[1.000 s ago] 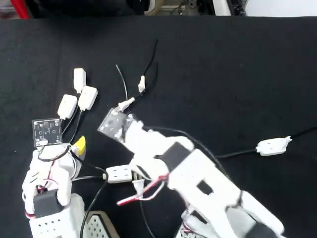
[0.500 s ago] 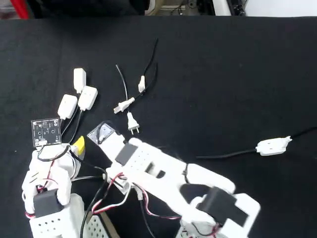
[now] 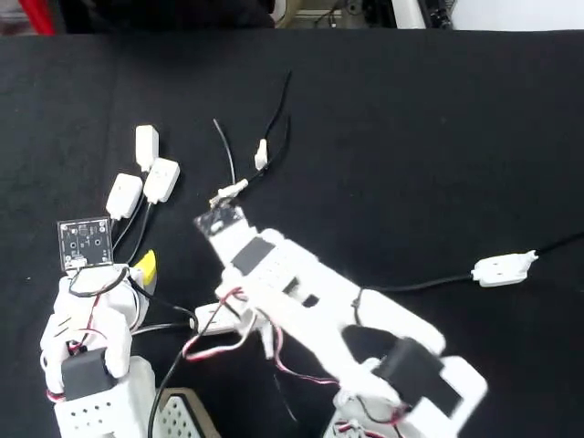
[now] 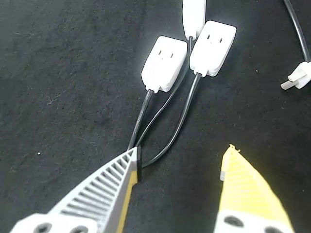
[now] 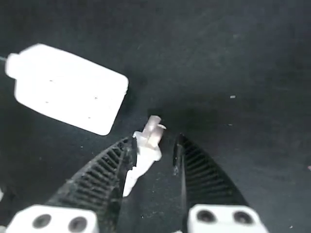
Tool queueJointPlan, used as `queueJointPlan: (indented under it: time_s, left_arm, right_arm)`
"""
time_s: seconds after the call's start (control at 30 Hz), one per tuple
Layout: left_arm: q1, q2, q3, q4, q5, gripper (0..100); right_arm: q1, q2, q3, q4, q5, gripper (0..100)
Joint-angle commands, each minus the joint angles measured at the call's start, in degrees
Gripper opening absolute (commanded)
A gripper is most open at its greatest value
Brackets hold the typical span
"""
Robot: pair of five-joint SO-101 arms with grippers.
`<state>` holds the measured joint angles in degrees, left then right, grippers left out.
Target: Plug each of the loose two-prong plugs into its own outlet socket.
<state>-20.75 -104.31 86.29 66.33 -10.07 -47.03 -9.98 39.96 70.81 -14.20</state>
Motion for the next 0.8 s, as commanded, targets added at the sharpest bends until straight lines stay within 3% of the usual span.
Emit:
queueJointPlan:
  time_s: [0.0, 0.1, 0.27, 0.47, 0.67, 0.77]
  left_arm:
    - [-0.48, -0.18, -0.31, -1.05, -0.44, 28]
    - [-0.48, -0.18, -0.31, -1.05, -0.44, 28]
    - [-0.48, -0.18, -0.31, -1.05, -0.44, 28]
    - [-0.48, -0.18, -0.31, -1.05, -0.44, 28]
    - [-0.48, -0.18, -0.31, -1.05, -0.44, 28]
    - [-0.48, -0.18, -0.31, -1.05, -0.44, 28]
  right_arm:
    - [2.2, -7.52, -0.84, 1.67, -0.35, 13.1]
    - [2.2, -10.59, -0.66, 3.87, -0.88, 14.9]
    - [-0.44, -10.77, -0.66, 10.46, -3.87, 28.0]
    - [-11.96, -10.77, 4.79, 4.4, -8.44, 21.4]
    - [-15.3, -3.12, 8.31, -2.9, -11.6, 24.6]
    - [-18.11, 3.12, 6.73, -5.71, -12.75, 19.4]
